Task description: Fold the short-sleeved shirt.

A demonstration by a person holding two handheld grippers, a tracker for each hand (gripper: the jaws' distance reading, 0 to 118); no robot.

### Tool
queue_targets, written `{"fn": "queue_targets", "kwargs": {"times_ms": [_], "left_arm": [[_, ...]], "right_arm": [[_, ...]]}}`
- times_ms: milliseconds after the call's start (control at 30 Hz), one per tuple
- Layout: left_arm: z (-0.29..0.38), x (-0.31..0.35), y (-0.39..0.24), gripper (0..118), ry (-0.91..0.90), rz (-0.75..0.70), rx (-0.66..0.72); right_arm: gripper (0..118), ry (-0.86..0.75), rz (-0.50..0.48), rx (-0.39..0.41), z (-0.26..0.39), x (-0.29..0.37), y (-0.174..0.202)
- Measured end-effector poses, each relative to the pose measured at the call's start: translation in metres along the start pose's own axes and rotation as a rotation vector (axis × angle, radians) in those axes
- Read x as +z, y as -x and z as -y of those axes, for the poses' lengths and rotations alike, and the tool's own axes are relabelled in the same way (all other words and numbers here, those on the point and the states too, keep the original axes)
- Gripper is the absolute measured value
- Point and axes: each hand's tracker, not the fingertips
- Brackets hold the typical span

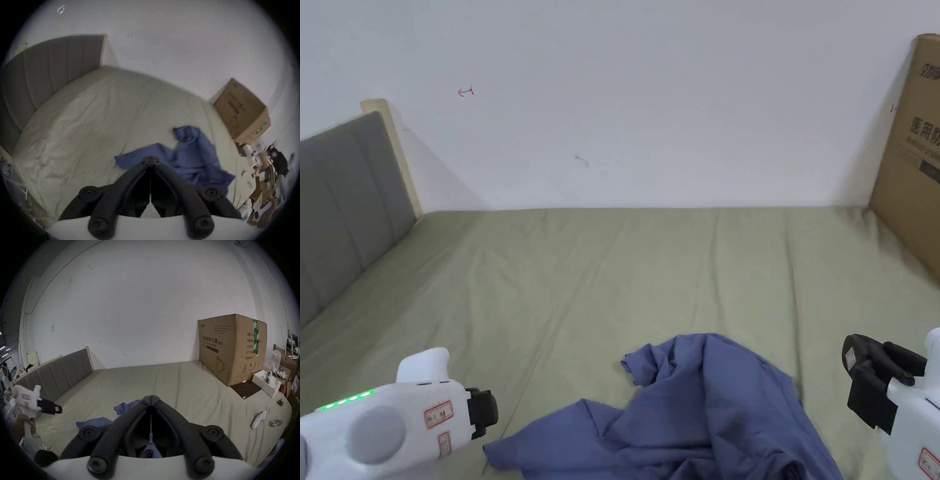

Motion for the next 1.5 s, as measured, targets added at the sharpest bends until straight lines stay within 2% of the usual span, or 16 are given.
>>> {"fn": "queue_targets", "kwargs": {"times_ms": [33,133,167,367,500,533,633,833,867,967,1000,1233,1300,1367,1400,1500], "left_arm": [[-0.003,-0.018,0.009,4,0.036,-0.011,0.036],[-0.004,-0.064,0.027,92,0.083,-0.044,0.106],[-0.003,-0.082,0.030,110,0.109,-0.049,0.099],[0.021,-0.162,0.028,108,0.277,0.006,0.101],[0.031,-0.150,0.001,101,0.203,-0.096,-0.112],[0.035,-0.140,-0.006,87,0.179,-0.100,-0.140],[0.036,-0.116,-0.003,6,0.116,-0.010,-0.150],[0.040,-0.061,0.003,6,0.033,0.087,-0.105],[0.041,-0.054,0.006,6,0.030,0.088,-0.107],[0.044,-0.039,0.007,6,0.028,0.118,-0.107],[0.046,-0.036,0.008,6,0.031,0.121,-0.111],[0.048,-0.028,0.005,6,0.038,0.125,-0.097],[0.049,-0.027,0.006,6,0.019,0.134,-0.085],[0.049,-0.024,0.005,6,-0.016,0.153,-0.076],[0.049,-0.023,0.006,6,-0.028,0.158,-0.065],[0.043,-0.013,0.006,6,-0.082,0.189,0.010]], "right_arm": [[0,0.012,0.001,0.004,0.002,-0.003,-0.001],[0,0.041,0.012,0.015,0.007,-0.012,-0.003],[0,0.050,0.017,0.018,0.009,-0.015,-0.004],[0,0.111,0.041,0.016,0.017,-0.038,-0.012],[0,0.149,0.048,0.022,0.022,-0.063,-0.018],[0,0.162,0.049,0.029,0.022,-0.072,-0.020],[0,0.226,0.022,0.043,0.018,-0.111,-0.026],[0,0.446,-0.169,-0.022,0.003,-0.228,-0.035],[14,0.489,-0.148,-0.022,0.003,-0.249,-0.035],[90,0.699,-0.137,-0.064,0.015,-0.319,-0.041],[92,0.762,-0.118,-0.070,0.023,-0.339,-0.045],[91,0.947,0.045,0.040,0.076,-0.399,-0.059],[73,0.905,0.023,0.088,0.071,-0.390,-0.050],[19,0.856,-0.043,0.155,0.071,-0.372,-0.037],[6,0.856,-0.107,0.183,0.070,-0.367,-0.032],[6,0.829,-0.161,0.214,0.067,-0.341,-0.019]]}}
